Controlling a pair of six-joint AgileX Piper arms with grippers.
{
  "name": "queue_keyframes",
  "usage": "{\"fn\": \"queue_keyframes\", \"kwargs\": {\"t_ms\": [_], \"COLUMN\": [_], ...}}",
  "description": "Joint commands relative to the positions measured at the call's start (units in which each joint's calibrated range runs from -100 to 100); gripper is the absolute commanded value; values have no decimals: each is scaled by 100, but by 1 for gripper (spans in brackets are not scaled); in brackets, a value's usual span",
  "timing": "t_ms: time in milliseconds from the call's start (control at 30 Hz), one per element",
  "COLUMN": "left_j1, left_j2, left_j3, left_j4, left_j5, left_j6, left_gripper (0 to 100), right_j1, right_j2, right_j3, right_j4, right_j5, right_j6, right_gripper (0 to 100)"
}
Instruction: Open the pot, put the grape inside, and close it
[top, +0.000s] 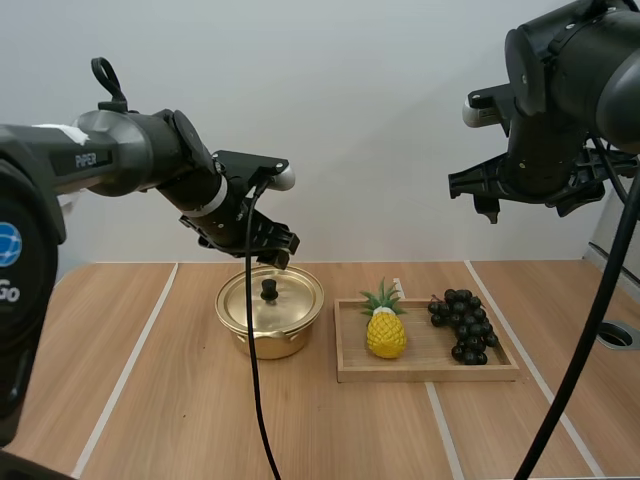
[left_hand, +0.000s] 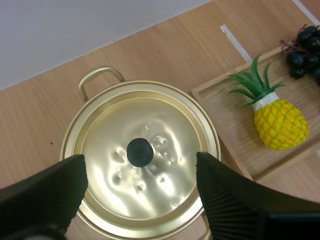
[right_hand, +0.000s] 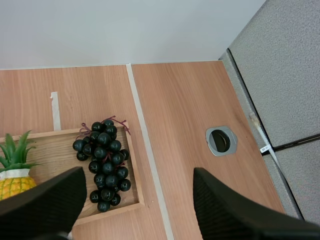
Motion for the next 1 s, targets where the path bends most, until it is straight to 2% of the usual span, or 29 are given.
{"fn": "queue_keyframes", "kwargs": {"t_ms": [0, 967], "left_j1": [2, -5], "left_j2": [142, 1470], "left_j3": [10, 10], "left_j4": [-151, -151], "left_j5": [-447, -1036], "left_j6": [71, 391], "left_gripper": [100, 100], "right_j1": [-20, -20], "right_j2": [-35, -35], "right_j3": [16, 16], "right_j4": [-89, 61], "right_j5": [0, 0], "right_j6": [-44, -130], "right_gripper": [100, 100]}}
